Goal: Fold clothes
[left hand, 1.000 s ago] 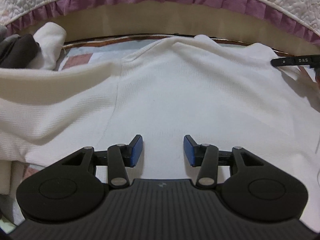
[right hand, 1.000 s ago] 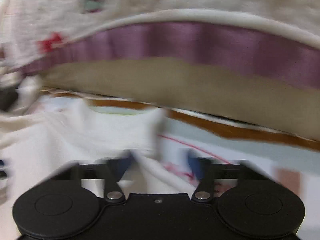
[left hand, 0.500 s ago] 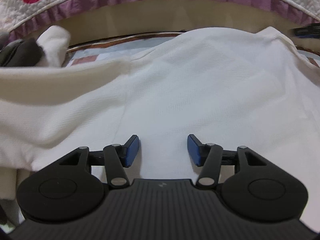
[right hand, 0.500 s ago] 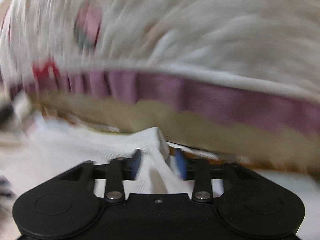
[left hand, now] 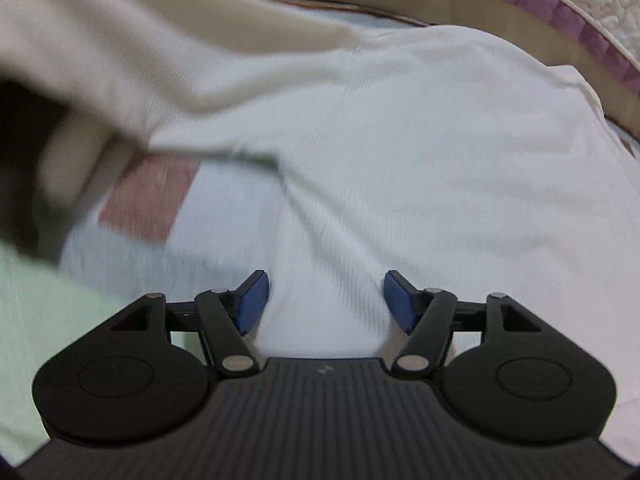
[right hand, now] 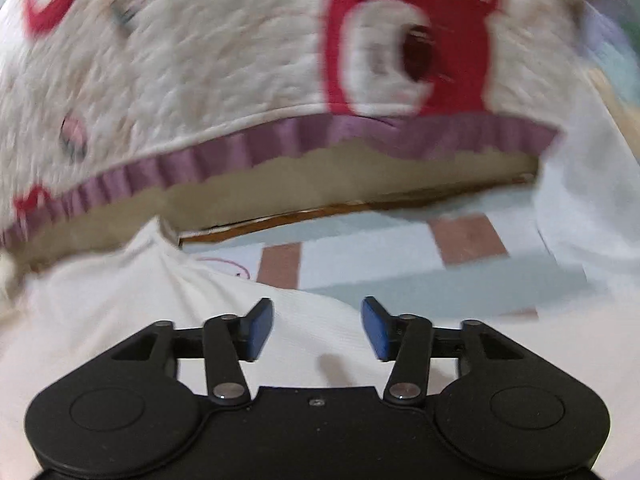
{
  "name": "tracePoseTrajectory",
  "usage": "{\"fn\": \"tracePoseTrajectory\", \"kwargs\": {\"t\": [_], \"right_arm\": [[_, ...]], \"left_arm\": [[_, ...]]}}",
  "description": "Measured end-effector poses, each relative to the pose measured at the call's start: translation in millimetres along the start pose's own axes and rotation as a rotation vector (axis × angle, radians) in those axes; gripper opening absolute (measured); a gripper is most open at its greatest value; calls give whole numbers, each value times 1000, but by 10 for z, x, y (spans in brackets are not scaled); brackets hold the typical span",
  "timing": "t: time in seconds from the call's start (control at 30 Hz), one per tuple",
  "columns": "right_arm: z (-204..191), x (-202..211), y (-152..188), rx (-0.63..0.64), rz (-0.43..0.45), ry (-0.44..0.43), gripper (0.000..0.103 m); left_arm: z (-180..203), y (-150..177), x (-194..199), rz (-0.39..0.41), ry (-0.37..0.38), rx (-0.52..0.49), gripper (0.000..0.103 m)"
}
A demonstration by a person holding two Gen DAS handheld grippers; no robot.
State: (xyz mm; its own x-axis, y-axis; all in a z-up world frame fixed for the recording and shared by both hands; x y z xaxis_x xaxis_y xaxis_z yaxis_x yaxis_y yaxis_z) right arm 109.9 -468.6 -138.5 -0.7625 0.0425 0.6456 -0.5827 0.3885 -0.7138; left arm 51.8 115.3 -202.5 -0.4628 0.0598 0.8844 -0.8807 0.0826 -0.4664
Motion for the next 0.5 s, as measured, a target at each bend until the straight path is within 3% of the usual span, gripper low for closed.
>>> {"fn": "tracePoseTrajectory", "kwargs": {"t": [0.07,0.2,0.3,0.37,0.43,0.47,0.5], "right_arm": [[-128,-193,68,150,-15,31,62],[-214,-596,233,267,-96,37,61],[-182,-720,186,245,-89,37,64],[-133,-788,142,211,-75,33,77],[-112,-840,138,163,-51,-8,79],[-106,-863,140,137,-37,-33,52],[-162,-865,163,151,-27,-66,34]], "left_arm": [[-32,97,21,-7,5,13,63],[-57,128,94,-2,17,-31,62],[-76,93,95,-6,16,-56,62],[-101,100,82,-15,33,-33,63],[-127,114,76,-14,51,2,64],[-140,120,74,-14,59,19,65],[-153,127,71,-14,68,36,65]]}}
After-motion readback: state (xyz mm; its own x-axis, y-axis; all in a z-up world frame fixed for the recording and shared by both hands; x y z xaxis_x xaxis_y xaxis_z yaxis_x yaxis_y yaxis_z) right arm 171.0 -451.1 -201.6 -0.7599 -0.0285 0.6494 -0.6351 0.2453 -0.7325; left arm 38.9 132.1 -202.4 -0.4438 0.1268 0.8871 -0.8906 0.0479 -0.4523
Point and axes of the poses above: each gripper's, at about its wrist camera, not at the fingertips, and x roughly against the way its jaws point, z to its right, y to its underside, the point moved 8 cm from there along -x, roughly the way its jaws point, and after that the axes turned 10 degrees about -x, right-handed, at the moved point
